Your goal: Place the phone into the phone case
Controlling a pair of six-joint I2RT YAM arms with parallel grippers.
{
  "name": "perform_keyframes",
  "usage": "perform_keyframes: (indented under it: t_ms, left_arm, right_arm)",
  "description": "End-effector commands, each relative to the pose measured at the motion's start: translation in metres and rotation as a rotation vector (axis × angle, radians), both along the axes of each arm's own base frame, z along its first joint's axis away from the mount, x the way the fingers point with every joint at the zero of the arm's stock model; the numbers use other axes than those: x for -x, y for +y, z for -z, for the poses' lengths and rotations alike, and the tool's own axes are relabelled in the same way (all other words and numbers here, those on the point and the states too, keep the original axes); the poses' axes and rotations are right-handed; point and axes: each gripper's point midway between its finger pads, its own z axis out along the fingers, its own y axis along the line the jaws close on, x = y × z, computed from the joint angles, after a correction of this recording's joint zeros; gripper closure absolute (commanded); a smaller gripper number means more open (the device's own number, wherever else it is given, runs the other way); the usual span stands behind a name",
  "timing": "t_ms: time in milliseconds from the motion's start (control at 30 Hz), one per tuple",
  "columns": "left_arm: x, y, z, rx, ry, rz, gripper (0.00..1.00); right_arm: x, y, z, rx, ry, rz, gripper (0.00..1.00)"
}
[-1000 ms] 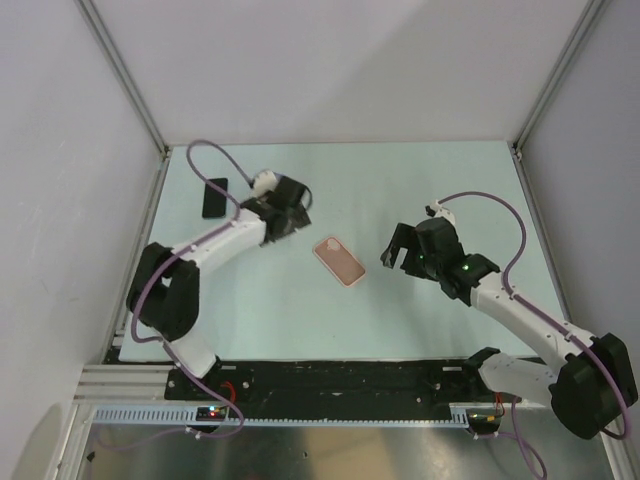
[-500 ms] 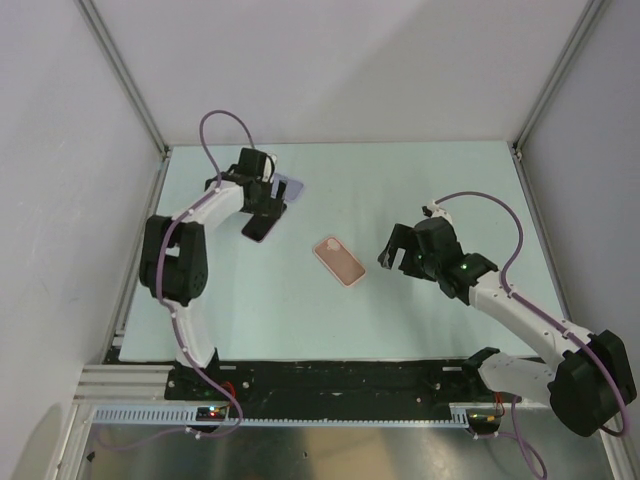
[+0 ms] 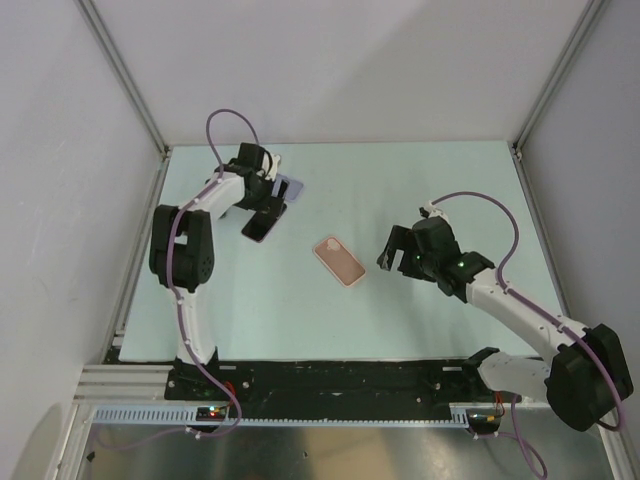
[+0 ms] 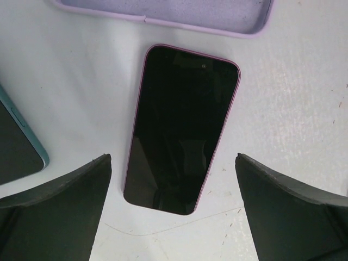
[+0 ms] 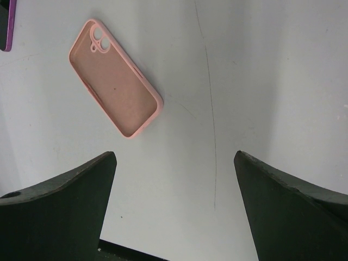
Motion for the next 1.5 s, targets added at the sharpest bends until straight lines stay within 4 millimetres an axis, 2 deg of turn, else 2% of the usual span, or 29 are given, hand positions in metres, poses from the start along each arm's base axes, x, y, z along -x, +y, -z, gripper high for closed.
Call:
perform_keyframes:
  t_ms: [0,167,400,700,967,1233,1467]
  left_arm:
    - [-0.002,-0.002,0.000,0.017,0.039,0.052,0.00]
    - [-0.001,-0.007,0.012,0.040,0.111,0.040,0.06]
    - [0.000,-0.006,0.017,0.043,0.137,-0.002,0.01]
    - [0.002,-0.005,0.019,0.039,0.151,-0.044,0.00]
    - [0.011,-0.007,0.026,0.049,0.206,-0.057,0.01]
    - [0.025,-0.004,0.032,-0.021,0.227,-0.121,0.09]
    - [0.038,-0.001,0.036,-0.085,0.232,-0.190,0.21]
  right_arm:
    - [-0.007,0.004,-0.005,-0.017,-0.026,-0.015,0.04]
    - [-0.008,0.005,-0.003,-0.022,-0.016,-0.019,0.04]
    - [-0.008,0.006,-0.001,-0.026,-0.006,-0.026,0.04]
    - [-0.008,0.008,0.006,-0.023,0.013,-0.033,0.04]
    - [-0.007,0.009,0.005,-0.031,0.012,-0.037,0.05]
    - [-0.007,0.008,-0.002,-0.039,-0.004,-0.033,0.05]
    - [-0.003,0.005,-0.009,-0.048,-0.026,-0.029,0.05]
